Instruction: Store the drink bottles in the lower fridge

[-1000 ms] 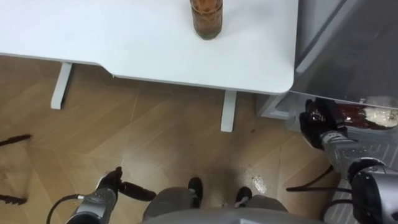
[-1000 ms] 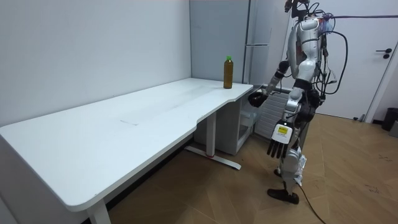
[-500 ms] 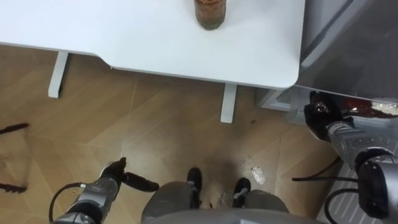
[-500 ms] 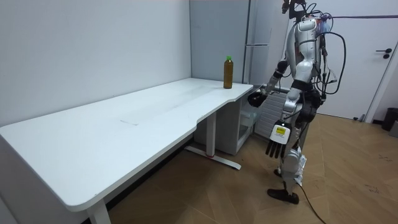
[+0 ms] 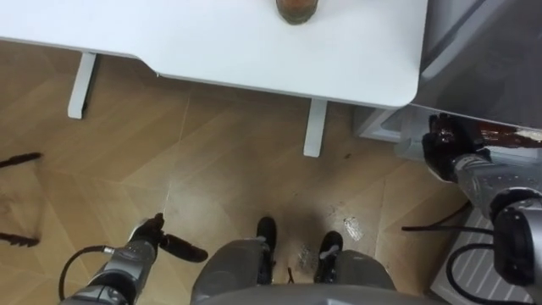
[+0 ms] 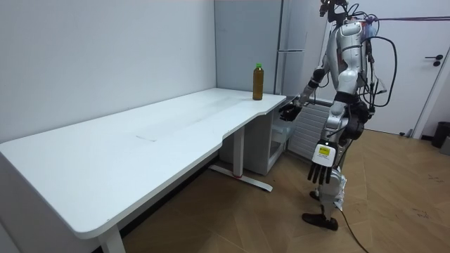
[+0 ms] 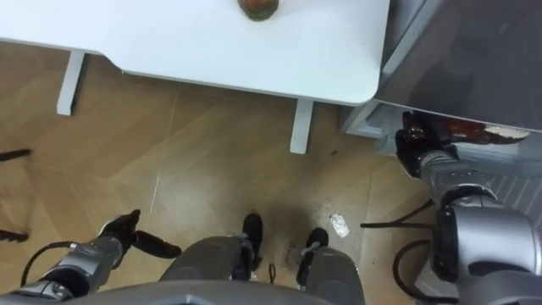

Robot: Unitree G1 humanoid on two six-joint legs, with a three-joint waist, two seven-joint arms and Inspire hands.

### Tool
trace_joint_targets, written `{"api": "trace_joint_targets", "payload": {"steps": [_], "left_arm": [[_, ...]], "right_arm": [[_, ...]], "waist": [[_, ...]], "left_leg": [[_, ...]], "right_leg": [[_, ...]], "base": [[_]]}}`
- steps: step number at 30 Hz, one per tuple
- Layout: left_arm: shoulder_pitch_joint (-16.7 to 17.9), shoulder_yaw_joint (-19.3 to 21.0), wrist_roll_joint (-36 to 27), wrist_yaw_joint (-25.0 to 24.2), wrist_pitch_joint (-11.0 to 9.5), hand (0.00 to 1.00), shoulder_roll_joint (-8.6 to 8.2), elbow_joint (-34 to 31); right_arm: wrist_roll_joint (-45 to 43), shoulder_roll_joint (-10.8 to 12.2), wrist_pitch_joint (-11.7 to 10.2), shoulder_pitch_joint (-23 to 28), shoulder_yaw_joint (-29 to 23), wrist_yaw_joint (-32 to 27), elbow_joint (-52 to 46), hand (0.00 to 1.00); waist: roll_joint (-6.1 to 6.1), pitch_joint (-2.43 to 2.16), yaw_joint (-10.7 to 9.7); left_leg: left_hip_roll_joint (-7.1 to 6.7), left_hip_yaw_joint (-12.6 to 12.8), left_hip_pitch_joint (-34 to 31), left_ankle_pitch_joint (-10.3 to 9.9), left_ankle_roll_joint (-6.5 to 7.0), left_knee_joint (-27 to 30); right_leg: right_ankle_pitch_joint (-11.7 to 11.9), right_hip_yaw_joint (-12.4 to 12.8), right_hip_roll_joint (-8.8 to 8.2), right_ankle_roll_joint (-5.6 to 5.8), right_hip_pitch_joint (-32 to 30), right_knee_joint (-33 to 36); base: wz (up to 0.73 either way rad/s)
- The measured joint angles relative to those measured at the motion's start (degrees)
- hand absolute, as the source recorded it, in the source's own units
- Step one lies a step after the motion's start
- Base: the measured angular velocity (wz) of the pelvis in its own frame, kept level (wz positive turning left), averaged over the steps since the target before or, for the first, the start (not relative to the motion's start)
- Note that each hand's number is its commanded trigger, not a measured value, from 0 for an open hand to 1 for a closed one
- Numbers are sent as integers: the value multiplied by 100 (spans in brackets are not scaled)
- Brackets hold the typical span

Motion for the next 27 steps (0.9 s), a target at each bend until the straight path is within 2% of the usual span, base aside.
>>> {"api": "trace_joint_targets", "payload": {"steps": [3, 12, 27], "left_arm": [[-4, 0, -1, 68, -64, 0, 1, -5], [-31, 0, 0, 197, -92, 0, 4, -31], [-90, 69, -3, 274, -63, 0, 2, -30]], "right_arm": [[90, -1, 11, -1, 1, -2, 16, 0], [115, -38, -38, -45, 0, 0, 15, 0], [106, -48, -44, -82, -4, 10, 15, 0]], "waist": [[-2, 1, 38], [-26, 13, 54], [-16, 2, 83]], "left_leg": [[-5, 3, -24, 1, 2, 10], [-6, 3, -42, 1, 2, 83], [4, 31, -70, 3, 6, 210]], "right_leg": [[0, 2, -9, 0, -34, 26], [0, -1, -16, 0, -38, 75], [1, 12, -20, -2, -52, 165]], "base": [[0], [0], [0]]}}
